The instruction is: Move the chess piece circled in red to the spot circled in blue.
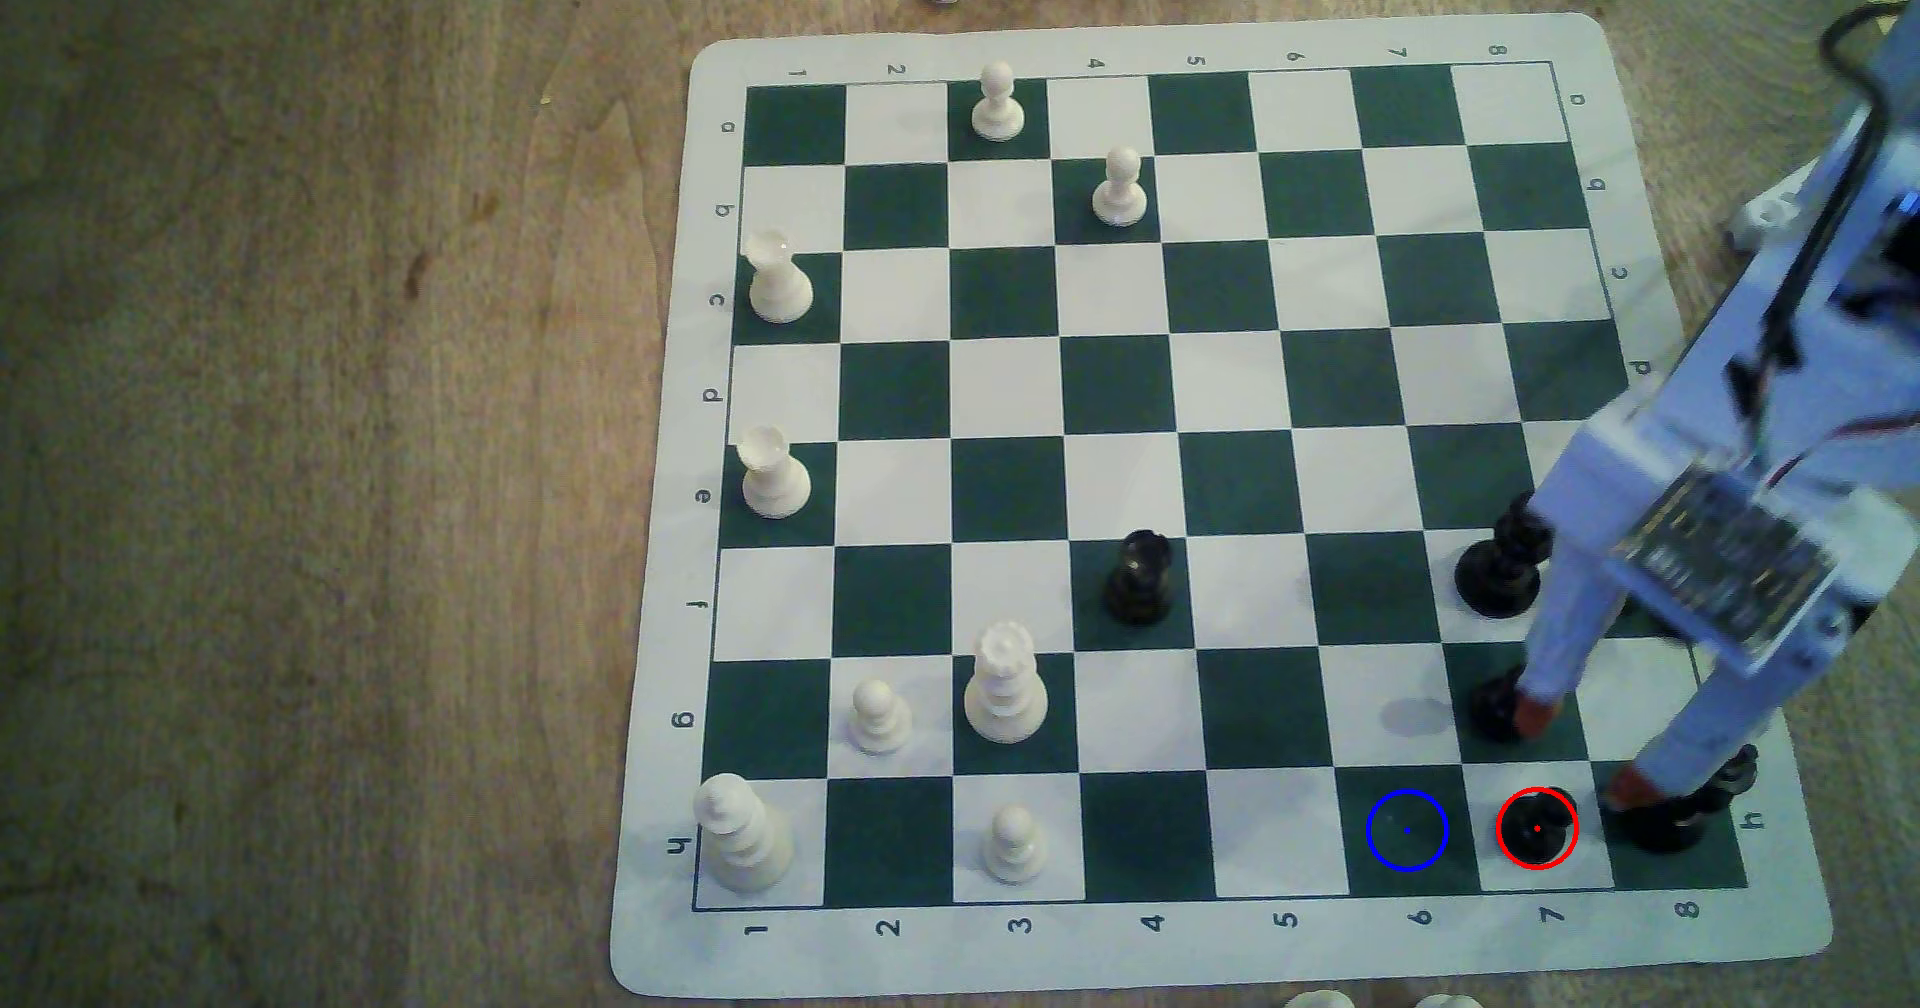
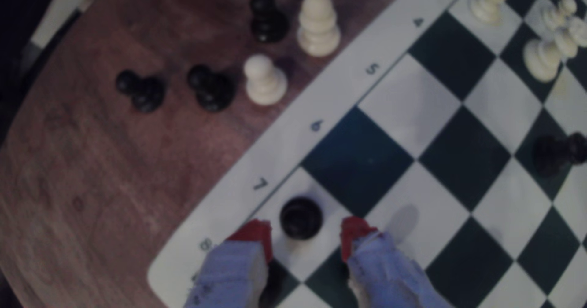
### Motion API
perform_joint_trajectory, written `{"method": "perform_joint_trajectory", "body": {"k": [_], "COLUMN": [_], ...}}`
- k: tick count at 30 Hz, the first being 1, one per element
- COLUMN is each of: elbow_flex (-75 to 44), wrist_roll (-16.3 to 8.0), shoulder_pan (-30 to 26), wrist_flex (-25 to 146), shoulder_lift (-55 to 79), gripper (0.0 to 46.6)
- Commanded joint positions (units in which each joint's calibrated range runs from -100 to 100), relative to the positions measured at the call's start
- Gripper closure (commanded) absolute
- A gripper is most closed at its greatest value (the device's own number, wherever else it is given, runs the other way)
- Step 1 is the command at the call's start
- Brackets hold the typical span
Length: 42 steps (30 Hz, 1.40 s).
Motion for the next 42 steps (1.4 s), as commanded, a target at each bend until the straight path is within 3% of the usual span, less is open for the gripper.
{"method": "perform_joint_trajectory", "body": {"k": [1,17,42], "elbow_flex": [-3.87,0.30,3.38], "wrist_roll": [-0.49,-1.37,-1.17], "shoulder_pan": [-0.52,-1.69,-1.22], "wrist_flex": [-2.76,-8.99,-10.87], "shoulder_lift": [1.28,8.33,8.41], "gripper": [35.0,35.3,35.7]}}
